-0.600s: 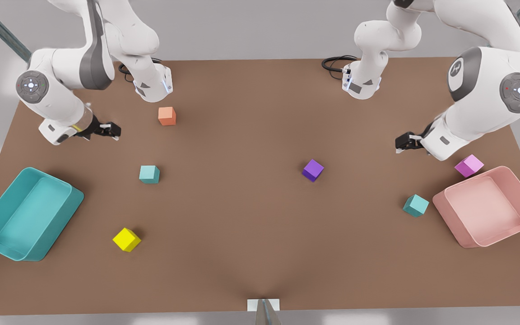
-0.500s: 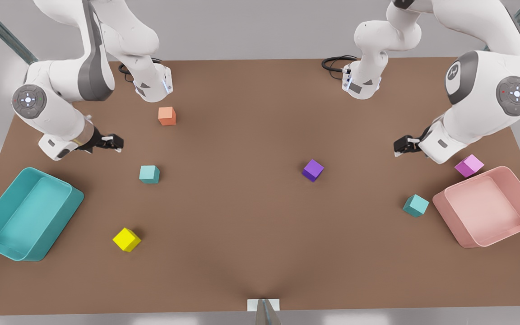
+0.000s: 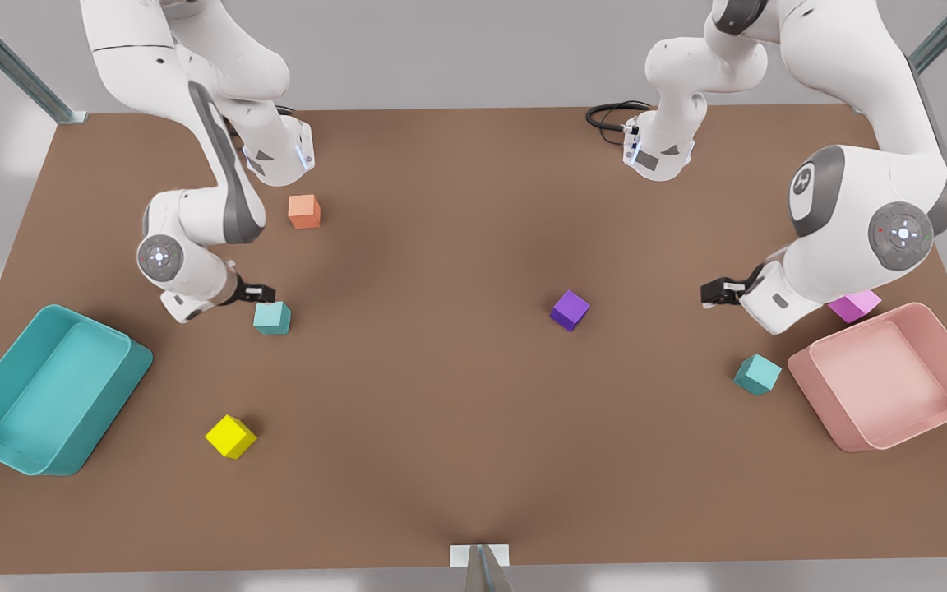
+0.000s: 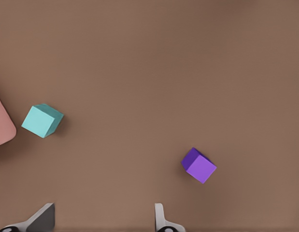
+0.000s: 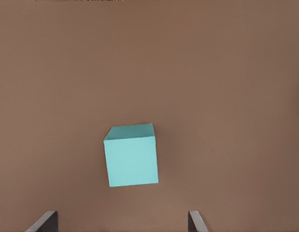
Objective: Stack the two blue cubes on top of each other
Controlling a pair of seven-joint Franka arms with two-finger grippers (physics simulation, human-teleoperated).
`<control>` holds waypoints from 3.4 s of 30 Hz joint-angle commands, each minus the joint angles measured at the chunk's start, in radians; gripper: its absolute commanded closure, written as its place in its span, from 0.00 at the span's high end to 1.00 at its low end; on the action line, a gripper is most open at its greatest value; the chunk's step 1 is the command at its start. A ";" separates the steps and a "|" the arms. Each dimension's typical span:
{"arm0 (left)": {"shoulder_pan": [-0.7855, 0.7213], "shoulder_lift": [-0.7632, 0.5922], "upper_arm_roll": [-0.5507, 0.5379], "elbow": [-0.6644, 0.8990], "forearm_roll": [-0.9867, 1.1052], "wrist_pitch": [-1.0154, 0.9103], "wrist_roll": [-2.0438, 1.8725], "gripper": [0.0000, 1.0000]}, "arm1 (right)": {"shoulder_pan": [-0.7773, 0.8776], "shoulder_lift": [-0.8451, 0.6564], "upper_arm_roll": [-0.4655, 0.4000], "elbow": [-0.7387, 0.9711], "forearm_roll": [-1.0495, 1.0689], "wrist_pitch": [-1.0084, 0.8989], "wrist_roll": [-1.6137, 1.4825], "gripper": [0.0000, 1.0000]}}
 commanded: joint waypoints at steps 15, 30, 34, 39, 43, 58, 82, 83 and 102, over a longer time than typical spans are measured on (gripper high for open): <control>0.029 -0.001 -0.003 -0.001 0.009 -0.060 -0.004 1.00 | 0.022 0.131 0.002 -0.036 -0.056 0.266 0.239 1.00; -0.004 -0.059 -0.031 0.024 0.048 -0.070 -0.004 1.00 | 0.015 0.130 0.002 -0.079 -0.059 0.261 -0.042 1.00; -0.004 -0.059 -0.031 0.022 0.049 -0.076 -0.007 1.00 | 0.010 0.137 -0.002 -0.085 -0.059 0.267 -0.070 1.00; -0.003 -0.056 -0.029 0.015 0.052 -0.077 -0.008 1.00 | 0.012 0.159 -0.002 -0.108 -0.059 0.326 -0.070 1.00; -0.004 -0.058 -0.032 0.011 0.054 -0.080 -0.008 1.00 | 0.010 0.176 -0.002 -0.125 -0.059 0.372 -0.070 1.00; -0.007 -0.056 -0.035 0.010 0.058 -0.080 -0.008 1.00 | 0.010 0.268 -0.012 -0.128 -0.062 0.470 -0.093 1.00; -0.003 -0.059 -0.035 -0.007 0.066 -0.083 -0.007 1.00 | 0.387 0.084 0.142 0.594 0.016 -0.366 -0.083 0.36; -0.004 -0.061 -0.037 -0.019 0.121 -0.070 0.009 1.00 | 0.486 0.165 0.140 0.730 0.012 -0.405 -0.080 0.36; 0.210 0.227 -0.046 -0.116 0.167 0.360 0.803 1.00 | 0.924 0.933 -0.124 1.283 0.004 -0.004 0.029 0.31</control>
